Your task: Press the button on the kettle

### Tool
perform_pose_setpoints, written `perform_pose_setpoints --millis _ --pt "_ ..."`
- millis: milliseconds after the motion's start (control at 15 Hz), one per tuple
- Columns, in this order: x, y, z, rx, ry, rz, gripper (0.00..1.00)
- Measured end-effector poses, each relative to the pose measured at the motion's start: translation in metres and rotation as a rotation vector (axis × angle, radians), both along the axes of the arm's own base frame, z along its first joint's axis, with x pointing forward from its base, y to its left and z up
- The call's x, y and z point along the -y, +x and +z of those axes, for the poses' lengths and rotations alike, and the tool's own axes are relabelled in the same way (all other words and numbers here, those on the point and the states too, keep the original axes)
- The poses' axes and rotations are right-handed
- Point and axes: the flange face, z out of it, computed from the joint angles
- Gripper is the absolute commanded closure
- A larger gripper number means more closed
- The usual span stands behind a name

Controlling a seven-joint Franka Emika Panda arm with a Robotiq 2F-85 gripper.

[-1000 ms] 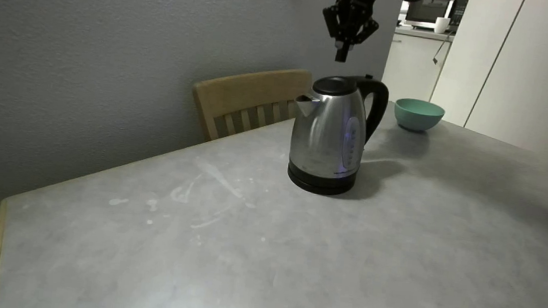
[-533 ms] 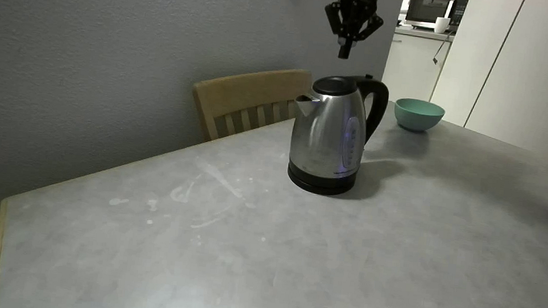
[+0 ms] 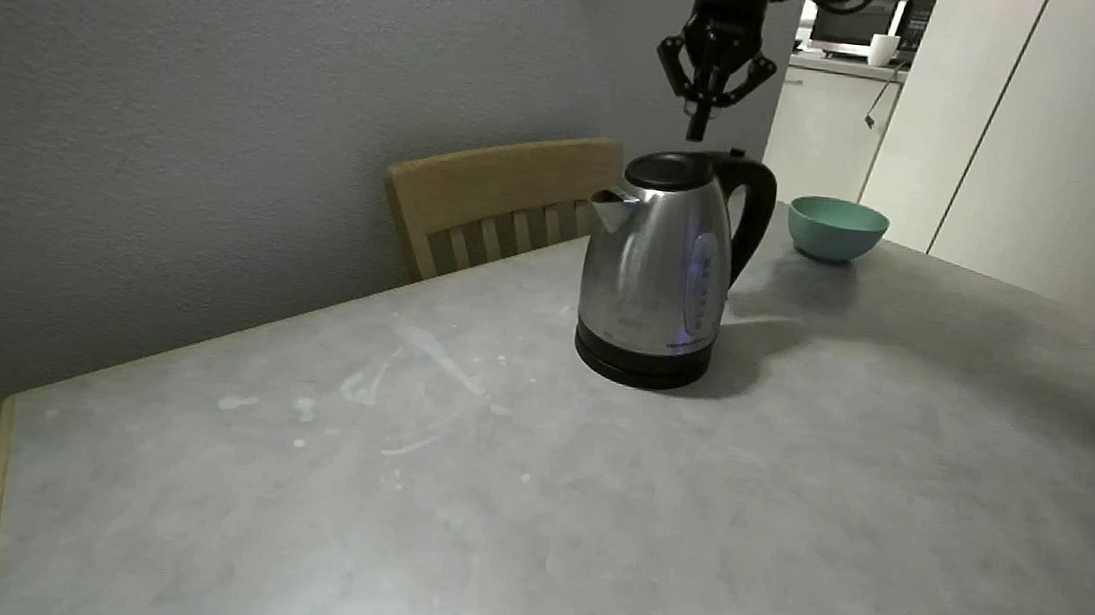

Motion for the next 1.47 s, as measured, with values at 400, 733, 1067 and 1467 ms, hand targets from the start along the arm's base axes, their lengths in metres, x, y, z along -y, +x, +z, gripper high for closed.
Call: perform_pose_setpoints --millis 400,733,1067,1467 --pt "0.006 0.0 -0.008 -0.043 0.042 -0.138 1.0" --pt "0.006 0.001 -0.004 -0.077 0.058 -0.256 1.0" --pt "0.012 0.001 0.001 -0.093 0.043 -0.343 1.0" --pt "0.014 -0.003 0.001 -0.117 0.008 -0.338 0.99"
